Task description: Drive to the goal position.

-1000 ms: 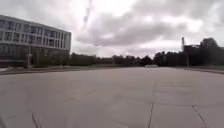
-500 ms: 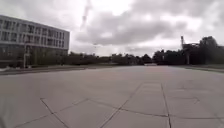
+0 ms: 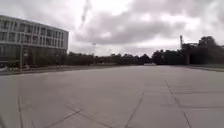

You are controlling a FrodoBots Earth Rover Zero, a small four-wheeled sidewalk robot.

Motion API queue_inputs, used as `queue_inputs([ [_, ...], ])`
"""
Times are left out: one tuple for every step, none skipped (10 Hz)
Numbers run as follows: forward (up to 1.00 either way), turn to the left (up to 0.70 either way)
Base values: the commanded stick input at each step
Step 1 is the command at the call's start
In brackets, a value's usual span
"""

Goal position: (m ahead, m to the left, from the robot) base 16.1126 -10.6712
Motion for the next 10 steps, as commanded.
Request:
queue_inputs([
  [1.00, -0.01],
  [1.00, -0.17],
  [1.00, -0.14],
  [1.00, -0.06],
  [1.00, 0.00],
  [1.00, -0.21],
  [1.00, -0.17],
  [1.00, -0.11],
  [1.00, 0.00],
  [1.00, 0.00],
])
